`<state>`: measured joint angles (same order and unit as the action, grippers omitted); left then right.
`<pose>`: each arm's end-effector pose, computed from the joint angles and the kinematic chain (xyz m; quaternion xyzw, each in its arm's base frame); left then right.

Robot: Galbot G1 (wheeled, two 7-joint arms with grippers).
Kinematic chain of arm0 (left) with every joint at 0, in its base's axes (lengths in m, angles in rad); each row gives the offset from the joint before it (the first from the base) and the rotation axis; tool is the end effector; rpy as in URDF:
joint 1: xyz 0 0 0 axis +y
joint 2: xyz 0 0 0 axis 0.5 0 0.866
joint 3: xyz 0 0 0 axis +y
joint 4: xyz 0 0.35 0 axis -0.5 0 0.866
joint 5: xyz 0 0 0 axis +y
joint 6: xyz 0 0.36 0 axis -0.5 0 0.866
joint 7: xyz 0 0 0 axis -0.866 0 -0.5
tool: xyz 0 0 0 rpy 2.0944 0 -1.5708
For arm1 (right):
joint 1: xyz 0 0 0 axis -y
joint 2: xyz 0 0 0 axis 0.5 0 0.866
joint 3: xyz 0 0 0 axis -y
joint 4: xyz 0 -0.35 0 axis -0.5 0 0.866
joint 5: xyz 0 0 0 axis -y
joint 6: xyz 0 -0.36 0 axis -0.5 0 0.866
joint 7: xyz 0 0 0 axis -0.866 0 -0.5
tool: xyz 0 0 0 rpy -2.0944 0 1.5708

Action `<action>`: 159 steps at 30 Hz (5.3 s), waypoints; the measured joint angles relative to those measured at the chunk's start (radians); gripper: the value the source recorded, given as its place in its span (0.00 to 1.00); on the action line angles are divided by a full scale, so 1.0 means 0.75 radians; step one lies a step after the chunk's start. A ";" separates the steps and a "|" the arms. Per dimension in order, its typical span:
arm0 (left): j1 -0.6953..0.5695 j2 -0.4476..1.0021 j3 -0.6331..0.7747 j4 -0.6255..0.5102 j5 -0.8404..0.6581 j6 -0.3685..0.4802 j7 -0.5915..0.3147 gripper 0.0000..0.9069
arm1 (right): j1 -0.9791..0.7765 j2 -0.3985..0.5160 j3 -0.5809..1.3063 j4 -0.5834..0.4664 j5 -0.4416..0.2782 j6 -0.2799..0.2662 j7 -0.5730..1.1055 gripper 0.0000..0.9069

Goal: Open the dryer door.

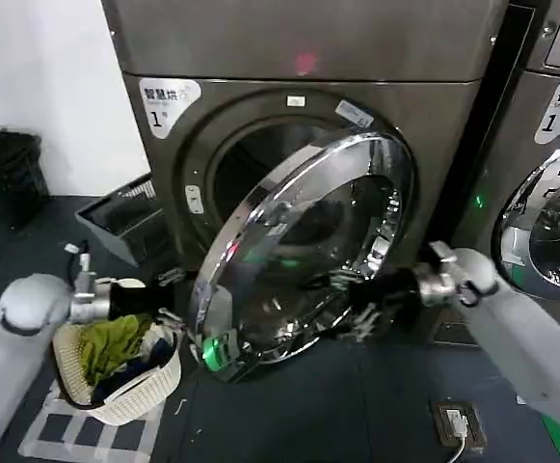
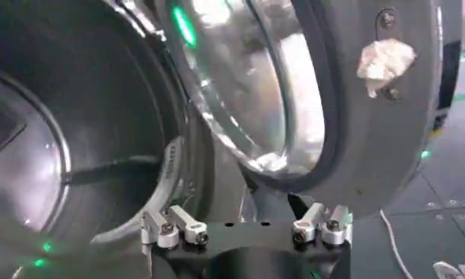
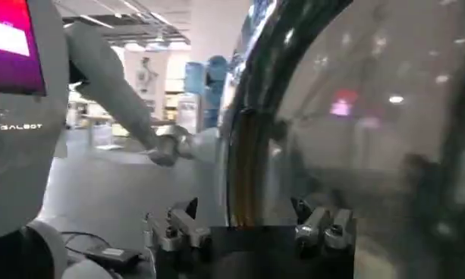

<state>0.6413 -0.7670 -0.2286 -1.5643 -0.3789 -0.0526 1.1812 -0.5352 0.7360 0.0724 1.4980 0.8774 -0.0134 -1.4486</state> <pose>0.4428 0.1811 -0.1579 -0.6028 -0.7525 -0.2649 0.0123 0.4623 -0.1737 -0.1630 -0.7458 0.6636 -0.0501 0.0280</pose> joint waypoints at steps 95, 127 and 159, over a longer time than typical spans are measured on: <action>-0.027 -0.427 0.505 -0.427 -0.356 0.617 -1.296 1.00 | -1.599 1.084 2.861 0.311 -1.063 -0.242 2.573 1.00; -0.127 0.456 0.376 -0.231 -1.196 1.053 -1.576 1.00 | -1.530 1.031 2.556 0.293 -1.104 -0.157 2.480 1.00; -0.139 0.659 0.413 -0.011 -2.284 1.052 -2.357 1.00 | -1.530 1.041 2.521 0.275 -1.001 -0.107 2.448 1.00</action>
<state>0.5369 -0.2729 0.0811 -1.5728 -2.0916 0.7362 -0.5869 -1.6827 1.5169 1.9633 1.7040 0.1266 -0.0940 0.3871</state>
